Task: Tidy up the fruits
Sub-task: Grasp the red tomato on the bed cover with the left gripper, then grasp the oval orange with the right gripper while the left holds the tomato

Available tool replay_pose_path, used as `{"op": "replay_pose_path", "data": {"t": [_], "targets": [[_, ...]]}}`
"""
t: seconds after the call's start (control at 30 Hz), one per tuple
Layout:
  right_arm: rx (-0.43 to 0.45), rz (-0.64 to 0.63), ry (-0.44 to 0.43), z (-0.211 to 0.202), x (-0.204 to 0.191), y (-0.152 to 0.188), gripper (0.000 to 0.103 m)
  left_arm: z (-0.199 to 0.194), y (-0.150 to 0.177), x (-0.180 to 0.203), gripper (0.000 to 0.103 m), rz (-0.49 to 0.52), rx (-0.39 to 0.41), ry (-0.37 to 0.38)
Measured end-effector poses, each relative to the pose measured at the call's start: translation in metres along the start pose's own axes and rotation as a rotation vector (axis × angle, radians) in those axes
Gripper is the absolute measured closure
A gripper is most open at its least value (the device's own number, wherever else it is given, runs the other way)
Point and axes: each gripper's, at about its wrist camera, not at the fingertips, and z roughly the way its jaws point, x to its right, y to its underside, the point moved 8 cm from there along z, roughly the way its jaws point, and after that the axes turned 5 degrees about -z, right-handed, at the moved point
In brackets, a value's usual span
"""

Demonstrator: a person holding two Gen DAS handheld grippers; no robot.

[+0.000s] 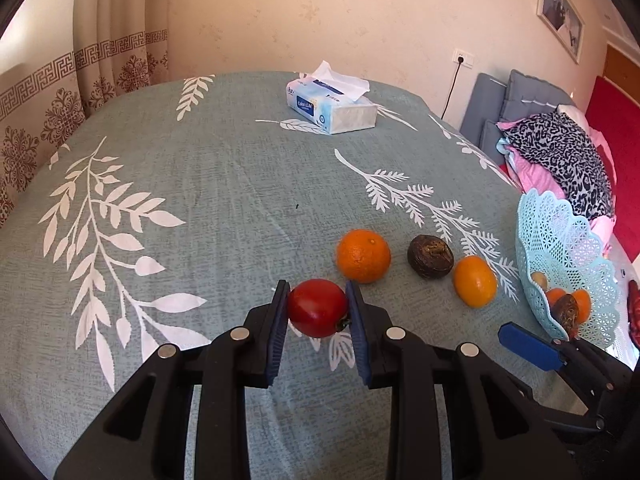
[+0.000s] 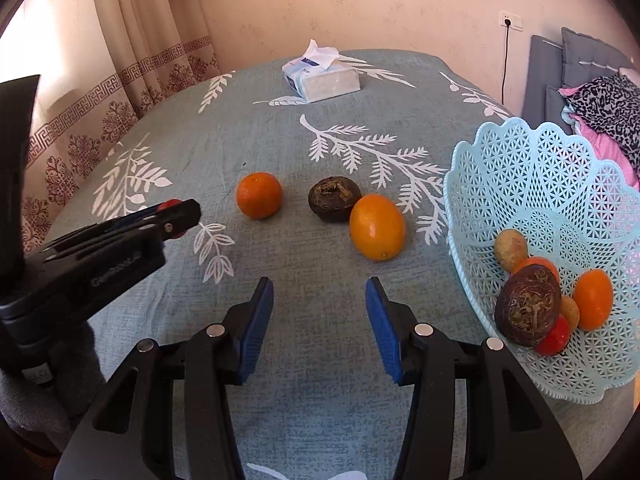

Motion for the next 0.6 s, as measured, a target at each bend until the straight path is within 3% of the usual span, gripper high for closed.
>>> {"op": "replay_pose_path", "data": {"t": [0.3, 0.6], "targets": [[-0.046, 0.014, 0.226, 0.027, 0.012, -0.01, 0.053, -0.01, 0.01, -0.02, 0.074, -0.03, -0.01, 0.013], [-0.048, 0.035, 0.366, 0.048, 0.023, -0.026, 0.049, -0.014, 0.017, -0.03, 0.074, -0.06, -0.022, 0.049]]}}
